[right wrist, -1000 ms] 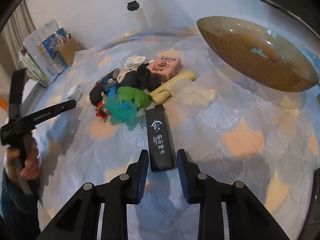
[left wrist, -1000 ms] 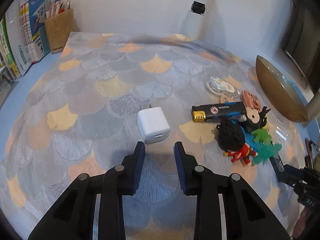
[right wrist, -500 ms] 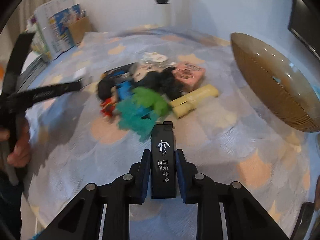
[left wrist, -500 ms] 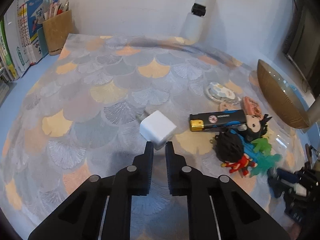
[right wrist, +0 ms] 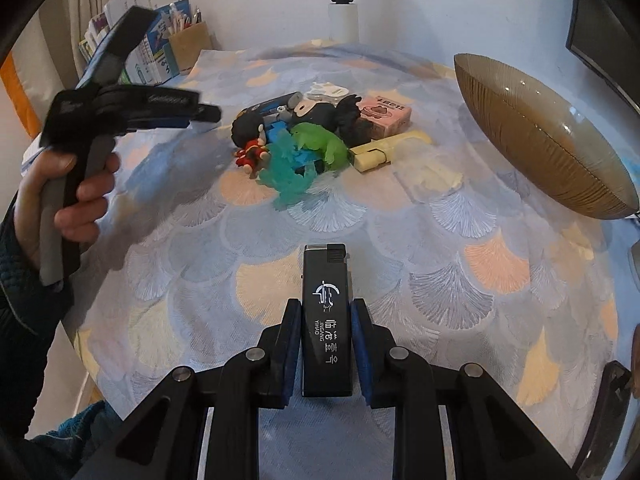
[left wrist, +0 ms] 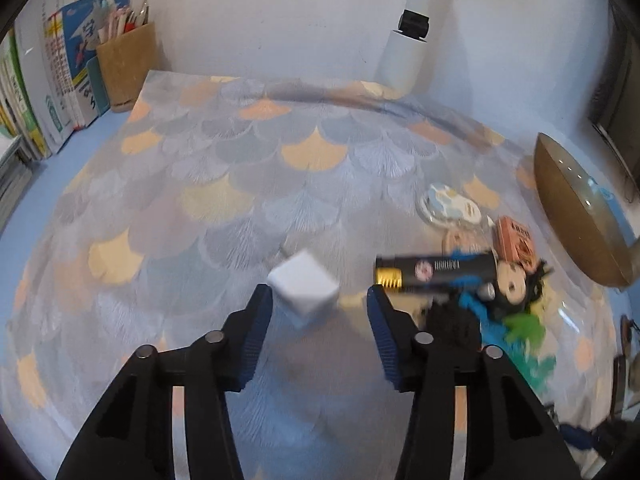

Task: Organize rigid objects
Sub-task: 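Grasp the white charger cube with the left tool while the right tool grasps the black case, then carry the charger and black case over the glass bowl and open both tools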

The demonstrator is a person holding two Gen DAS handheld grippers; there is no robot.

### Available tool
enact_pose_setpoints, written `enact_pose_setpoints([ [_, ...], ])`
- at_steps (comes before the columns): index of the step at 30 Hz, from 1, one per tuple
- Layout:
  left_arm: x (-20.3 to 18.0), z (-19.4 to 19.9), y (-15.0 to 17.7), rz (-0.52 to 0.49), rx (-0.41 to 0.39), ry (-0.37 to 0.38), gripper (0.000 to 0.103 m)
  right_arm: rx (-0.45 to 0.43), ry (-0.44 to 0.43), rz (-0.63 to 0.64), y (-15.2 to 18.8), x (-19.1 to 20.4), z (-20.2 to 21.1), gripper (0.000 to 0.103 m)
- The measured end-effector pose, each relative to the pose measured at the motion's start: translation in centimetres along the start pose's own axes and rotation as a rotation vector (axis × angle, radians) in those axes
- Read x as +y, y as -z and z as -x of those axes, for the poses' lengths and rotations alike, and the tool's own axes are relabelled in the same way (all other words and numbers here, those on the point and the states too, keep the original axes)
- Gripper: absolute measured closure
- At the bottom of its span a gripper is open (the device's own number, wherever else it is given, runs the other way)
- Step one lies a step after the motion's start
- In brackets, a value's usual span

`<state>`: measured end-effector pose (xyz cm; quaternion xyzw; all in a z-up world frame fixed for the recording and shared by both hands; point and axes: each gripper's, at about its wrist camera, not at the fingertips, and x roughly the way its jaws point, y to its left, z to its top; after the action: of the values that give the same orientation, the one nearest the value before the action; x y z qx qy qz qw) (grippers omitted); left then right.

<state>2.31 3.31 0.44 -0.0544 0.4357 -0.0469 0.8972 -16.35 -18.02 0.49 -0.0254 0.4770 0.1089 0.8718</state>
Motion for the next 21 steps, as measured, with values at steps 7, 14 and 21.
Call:
enact_pose_setpoints([
  [7,-0.3,0.4,-0.1,-0.018,-0.033,0.024,0.079,-0.027,-0.019,-0.043,0.1,-1.7,0.8,0.079],
  [14,-5.5,5.9,-1.7,-0.101,-0.159,0.126,0.079,-0.139,0.000,-0.114,-1.0,-6.0,6.1,0.079],
  [21,-16.1,10.8,-6.4,-0.206,-0.271,0.283,0.079,-0.303,0.152,-0.141,-5.9,-12.3,13.6,0.079],
])
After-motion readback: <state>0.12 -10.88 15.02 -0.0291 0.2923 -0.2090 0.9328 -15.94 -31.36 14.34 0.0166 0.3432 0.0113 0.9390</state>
